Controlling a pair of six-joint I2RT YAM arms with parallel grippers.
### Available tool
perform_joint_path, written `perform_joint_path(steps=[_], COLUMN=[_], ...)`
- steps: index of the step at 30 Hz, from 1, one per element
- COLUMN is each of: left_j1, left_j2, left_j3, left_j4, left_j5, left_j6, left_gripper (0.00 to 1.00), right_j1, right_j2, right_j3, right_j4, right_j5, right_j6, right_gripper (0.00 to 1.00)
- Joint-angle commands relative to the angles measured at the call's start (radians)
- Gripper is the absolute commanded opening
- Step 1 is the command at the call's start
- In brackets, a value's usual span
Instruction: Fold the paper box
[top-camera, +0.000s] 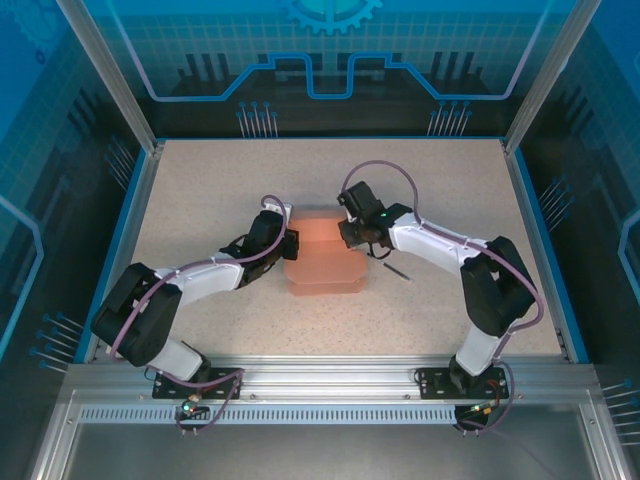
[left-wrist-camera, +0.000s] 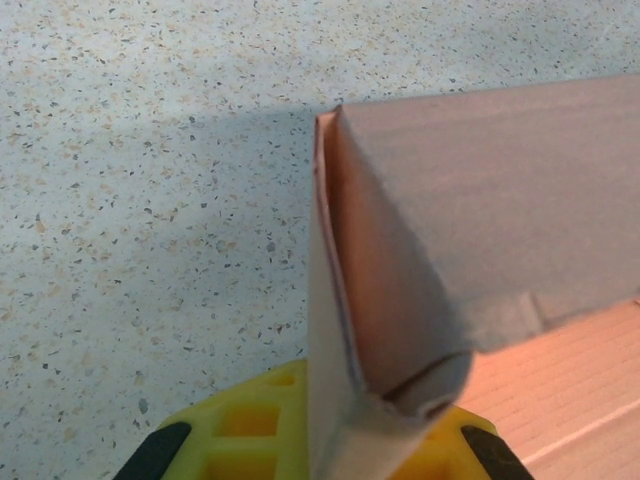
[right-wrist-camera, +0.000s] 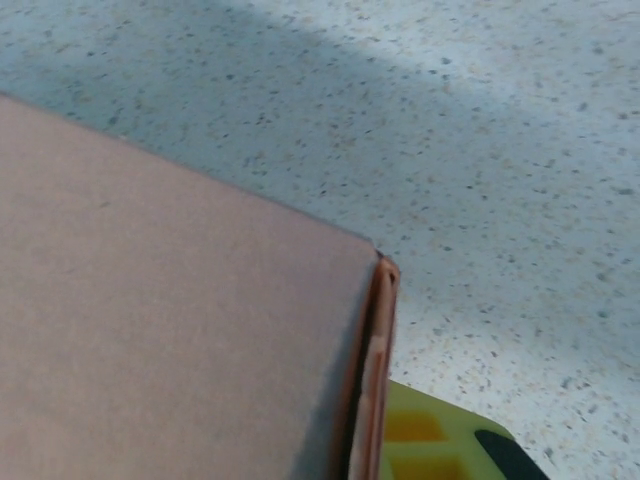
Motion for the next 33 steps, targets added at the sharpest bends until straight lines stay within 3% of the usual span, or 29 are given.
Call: perform_joint_path(steps=[1, 10, 18, 33], left_j1=[-0.001, -0.002, -0.001, -0.001], left_j2=[0.005, 0.01, 0.01, 0.014], left_j3=[0.037, 0.04, 0.037, 0.045], left_j4=[0.007, 0.003, 0.0, -0.005], left_j5=[0.0, 0.0, -0.003, -0.008], left_j6=[-0.005, -0.008, -0.007, -0.002], left_gripper=[0.01, 0.01, 0.01, 0.01], right_j1=[0.027, 0.049, 0.049, 0.044], right_j2=[0.042, 0.135, 0.178, 0.039], right_j3=[0.037, 0.119, 0.18, 0.108], right_j4=[-0.154, -0.275, -0.316, -0.18], right_j5=[0.216, 0.397, 0.432, 0.135], right_j6=[0.045, 0.078, 0.066, 0.002], right_gripper=[0.14, 0.15, 0.16, 0.36])
